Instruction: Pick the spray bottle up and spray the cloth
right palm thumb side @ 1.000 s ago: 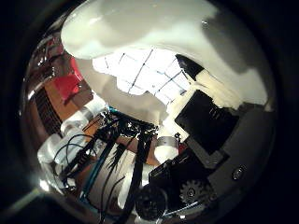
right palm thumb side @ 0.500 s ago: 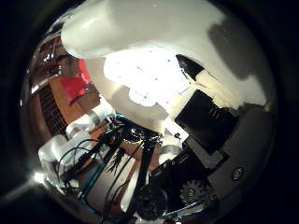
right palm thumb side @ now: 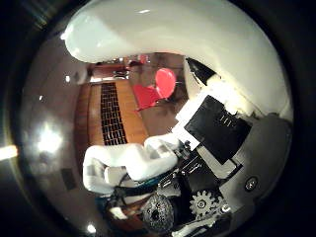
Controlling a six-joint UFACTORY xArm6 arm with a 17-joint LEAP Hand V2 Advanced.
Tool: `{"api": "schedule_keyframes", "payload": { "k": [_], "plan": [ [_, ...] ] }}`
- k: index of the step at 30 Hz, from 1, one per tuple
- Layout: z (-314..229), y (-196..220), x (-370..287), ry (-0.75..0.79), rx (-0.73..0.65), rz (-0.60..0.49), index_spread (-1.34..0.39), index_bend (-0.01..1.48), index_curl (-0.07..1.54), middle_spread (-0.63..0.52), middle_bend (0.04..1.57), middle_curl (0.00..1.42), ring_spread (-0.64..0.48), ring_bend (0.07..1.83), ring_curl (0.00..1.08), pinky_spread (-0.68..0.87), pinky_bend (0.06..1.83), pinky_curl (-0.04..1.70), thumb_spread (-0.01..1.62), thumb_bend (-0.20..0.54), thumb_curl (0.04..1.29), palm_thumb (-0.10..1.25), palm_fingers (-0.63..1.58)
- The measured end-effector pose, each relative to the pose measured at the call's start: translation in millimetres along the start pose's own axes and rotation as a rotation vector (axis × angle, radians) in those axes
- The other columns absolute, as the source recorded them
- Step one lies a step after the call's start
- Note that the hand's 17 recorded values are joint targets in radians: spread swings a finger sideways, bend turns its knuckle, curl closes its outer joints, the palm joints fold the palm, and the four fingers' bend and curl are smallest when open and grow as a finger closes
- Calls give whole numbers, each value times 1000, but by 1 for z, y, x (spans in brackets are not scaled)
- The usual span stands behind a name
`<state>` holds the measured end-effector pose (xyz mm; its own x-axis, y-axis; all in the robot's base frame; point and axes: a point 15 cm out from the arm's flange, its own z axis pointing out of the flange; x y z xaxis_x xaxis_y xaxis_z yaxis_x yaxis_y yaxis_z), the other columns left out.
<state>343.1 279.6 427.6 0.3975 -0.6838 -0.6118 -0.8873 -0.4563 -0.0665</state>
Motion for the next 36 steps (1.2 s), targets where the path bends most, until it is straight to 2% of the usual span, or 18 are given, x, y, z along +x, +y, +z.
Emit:
{"api": "schedule_keyframes", "payload": {
  "k": [7, 19, 27, 36],
  "plan": [
    [20, -27, -50, -205, 89, -146, -209, 1143, 748, -97, 1394, 646, -162, 1495, 607, -198, 1037, 1343, 905, -14, 805, 1038, 1169],
    [120, -46, -18, -413, 151, -221, -211, 1141, 755, -97, 1391, 647, -162, 1493, 608, -191, 1028, 1360, 864, -17, 831, 1015, 1172],
    [160, -58, -1, -430, 191, -327, -214, 1138, 764, -97, 1393, 651, -159, 1497, 605, -188, 1023, 1365, 836, -18, 843, 999, 1174],
    [191, -63, 9, -472, 188, -320, -217, 1132, 775, -98, 1390, 655, -159, 1499, 601, -185, 1026, 1348, 817, -17, 855, 976, 1175]
  ]
}}
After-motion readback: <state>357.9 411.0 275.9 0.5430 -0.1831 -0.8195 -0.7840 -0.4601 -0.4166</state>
